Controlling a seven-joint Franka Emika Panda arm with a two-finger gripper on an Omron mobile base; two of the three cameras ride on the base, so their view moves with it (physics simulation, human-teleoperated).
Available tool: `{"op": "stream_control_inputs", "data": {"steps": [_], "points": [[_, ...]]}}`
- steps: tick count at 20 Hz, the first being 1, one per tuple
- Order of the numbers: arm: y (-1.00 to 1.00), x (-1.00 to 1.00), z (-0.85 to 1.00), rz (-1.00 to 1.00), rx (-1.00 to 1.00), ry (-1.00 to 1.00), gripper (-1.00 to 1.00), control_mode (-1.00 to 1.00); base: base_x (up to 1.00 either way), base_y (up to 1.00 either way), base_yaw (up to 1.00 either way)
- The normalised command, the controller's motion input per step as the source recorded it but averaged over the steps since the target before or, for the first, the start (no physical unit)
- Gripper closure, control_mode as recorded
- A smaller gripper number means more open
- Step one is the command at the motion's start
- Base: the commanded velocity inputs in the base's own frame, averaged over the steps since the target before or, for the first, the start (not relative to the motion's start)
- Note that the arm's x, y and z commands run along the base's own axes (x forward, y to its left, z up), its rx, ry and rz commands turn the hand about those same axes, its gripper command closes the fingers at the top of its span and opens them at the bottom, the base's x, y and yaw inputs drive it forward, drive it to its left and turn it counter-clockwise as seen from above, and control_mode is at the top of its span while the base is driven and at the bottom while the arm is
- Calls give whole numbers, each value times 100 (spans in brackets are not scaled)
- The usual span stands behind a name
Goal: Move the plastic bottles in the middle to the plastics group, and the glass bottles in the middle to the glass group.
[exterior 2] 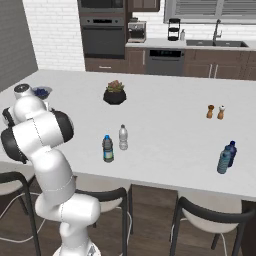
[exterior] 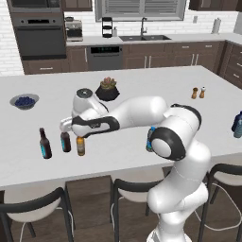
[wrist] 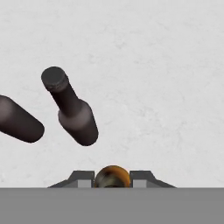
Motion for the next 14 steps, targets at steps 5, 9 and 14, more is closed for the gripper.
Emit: {"op": "stream_control_inputs", "data": {"steps": [5,9,14], "points": [[0,0,0,0,0,0,-100,-100,0,0,0],[0,0,0,0,0,0,-100,-100,0,0,0],[0,0,0,0,0,0,-100,-100,0,0,0]]}}
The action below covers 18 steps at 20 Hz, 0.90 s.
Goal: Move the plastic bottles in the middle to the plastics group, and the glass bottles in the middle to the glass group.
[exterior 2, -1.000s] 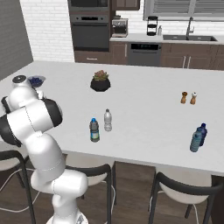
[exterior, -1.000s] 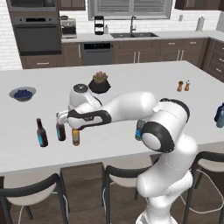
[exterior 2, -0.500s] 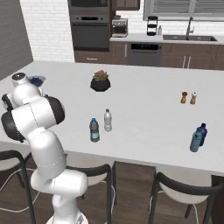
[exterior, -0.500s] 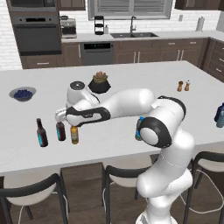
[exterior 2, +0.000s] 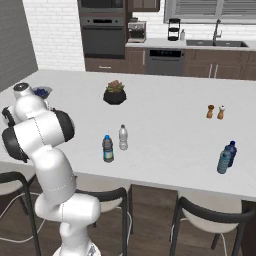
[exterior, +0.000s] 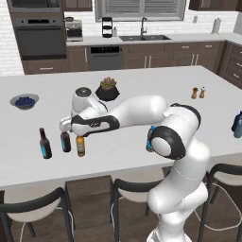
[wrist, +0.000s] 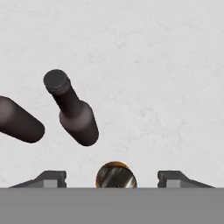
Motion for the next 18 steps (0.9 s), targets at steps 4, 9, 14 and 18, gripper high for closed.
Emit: {"op": "stream_control_inputs", "data": {"steps": [4,9,14,18], "points": [[0,0,0,0,0,0,-100,-100,0,0,0],[0,-9,1,0,0,0,-100,-100,0,0,0],[-35,-88,1,0,3,-2,-100,-100,0,0,0],[-69,-95,4,-2,9,-5,-100,-100,0,0,0]]}}
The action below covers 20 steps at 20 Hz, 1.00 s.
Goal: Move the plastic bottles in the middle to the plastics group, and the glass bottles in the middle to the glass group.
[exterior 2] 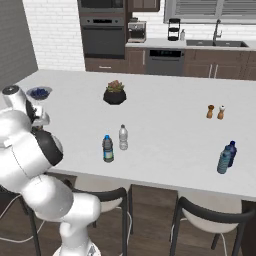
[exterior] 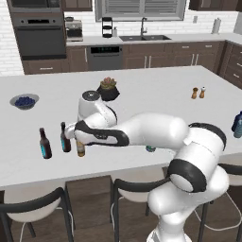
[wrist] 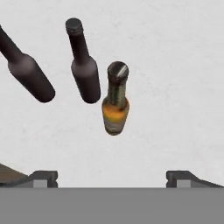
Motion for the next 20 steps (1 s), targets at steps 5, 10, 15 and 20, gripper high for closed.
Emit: {"op": "stream_control_inputs", "data": {"steps": [5,10,15,20], "points": [[-81,-61,32,-6,7,2,-100,-100,0,0,0],[-77,-41,33,-8,3,10,-100,-100,0,0,0],[-66,-3,29,-12,-8,31,-100,-100,0,0,0],[-59,5,10,-21,-22,34,-100,-100,0,0,0]]}}
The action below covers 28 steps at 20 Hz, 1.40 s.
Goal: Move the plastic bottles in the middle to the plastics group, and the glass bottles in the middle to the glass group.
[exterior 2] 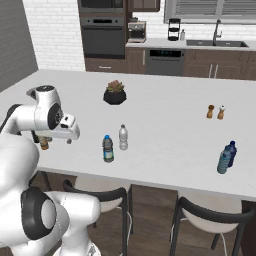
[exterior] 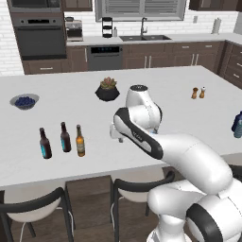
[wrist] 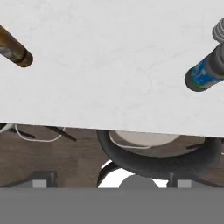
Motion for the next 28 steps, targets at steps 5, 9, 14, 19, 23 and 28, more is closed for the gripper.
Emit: {"op": "stream_control_inputs", "data": {"steps": [5,9,14,19,23,28], "points": [[-65,0,-22,-18,-15,-7,-100,-100,0,0,0],[-99,0,-17,-1,10,-34,-100,-100,0,0,0],[-91,0,28,0,9,-21,-100,-100,0,0,0],[-54,18,26,2,6,-2,-100,-100,0,0,0],[-4,47,0,3,0,0,-100,-100,0,0,0],[9,65,-1,0,-1,4,-100,-100,0,0,0]]}}
